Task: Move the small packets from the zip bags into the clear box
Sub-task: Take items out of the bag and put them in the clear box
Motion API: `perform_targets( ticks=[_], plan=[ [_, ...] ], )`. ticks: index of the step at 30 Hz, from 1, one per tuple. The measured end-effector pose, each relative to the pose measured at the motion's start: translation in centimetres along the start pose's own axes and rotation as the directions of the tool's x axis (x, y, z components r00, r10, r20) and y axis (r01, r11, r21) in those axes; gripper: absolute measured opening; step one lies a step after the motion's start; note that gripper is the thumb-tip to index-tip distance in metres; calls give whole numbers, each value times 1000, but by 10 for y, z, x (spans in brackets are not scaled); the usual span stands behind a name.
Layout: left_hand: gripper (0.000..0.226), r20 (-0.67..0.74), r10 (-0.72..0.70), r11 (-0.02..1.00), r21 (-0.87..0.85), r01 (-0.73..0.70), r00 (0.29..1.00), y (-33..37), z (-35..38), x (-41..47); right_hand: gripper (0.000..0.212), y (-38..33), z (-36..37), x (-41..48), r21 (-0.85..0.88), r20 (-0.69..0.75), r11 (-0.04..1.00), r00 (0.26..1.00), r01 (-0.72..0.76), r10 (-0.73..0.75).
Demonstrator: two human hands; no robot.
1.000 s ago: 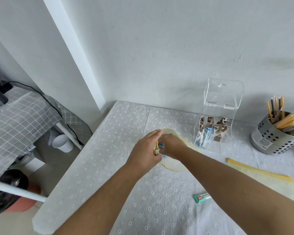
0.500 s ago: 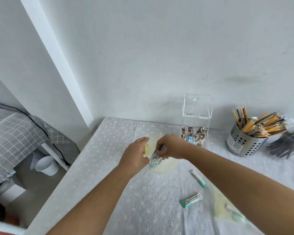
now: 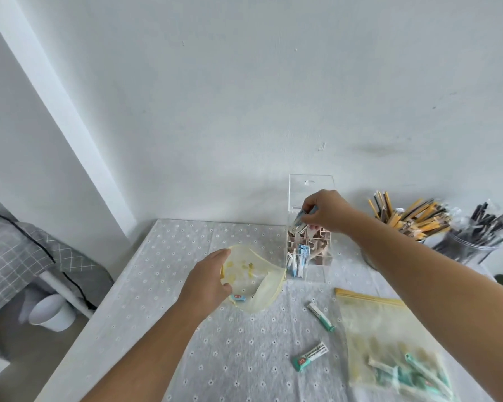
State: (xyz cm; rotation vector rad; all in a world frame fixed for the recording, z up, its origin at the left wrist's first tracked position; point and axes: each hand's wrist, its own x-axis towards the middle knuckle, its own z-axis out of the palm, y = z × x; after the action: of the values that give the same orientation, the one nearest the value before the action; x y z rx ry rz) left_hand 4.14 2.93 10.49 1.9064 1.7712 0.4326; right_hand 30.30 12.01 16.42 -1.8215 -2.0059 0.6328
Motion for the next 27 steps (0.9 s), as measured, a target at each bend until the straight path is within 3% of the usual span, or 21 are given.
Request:
perform_targets(
  ticks=[4, 9, 14, 27],
  plan=[
    [73, 1, -2, 1000, -18, 2, 1000, 1, 2, 3, 13, 13, 18, 10, -203, 49, 979, 999, -6, 17],
    [73, 13, -6, 999, -36, 6, 1000, 0, 2, 5, 15, 27, 37, 25, -303, 160, 953, 985, -7, 58],
    [73, 3, -1, 998, -60, 1, 1000, -1, 2, 6, 18, 27, 41, 37, -357, 289, 933, 955, 43, 67],
    [73, 2, -5, 998, -69, 6, 1000, 4, 3, 9, 16, 24, 36, 55, -387, 376, 918, 924, 91, 67]
  ],
)
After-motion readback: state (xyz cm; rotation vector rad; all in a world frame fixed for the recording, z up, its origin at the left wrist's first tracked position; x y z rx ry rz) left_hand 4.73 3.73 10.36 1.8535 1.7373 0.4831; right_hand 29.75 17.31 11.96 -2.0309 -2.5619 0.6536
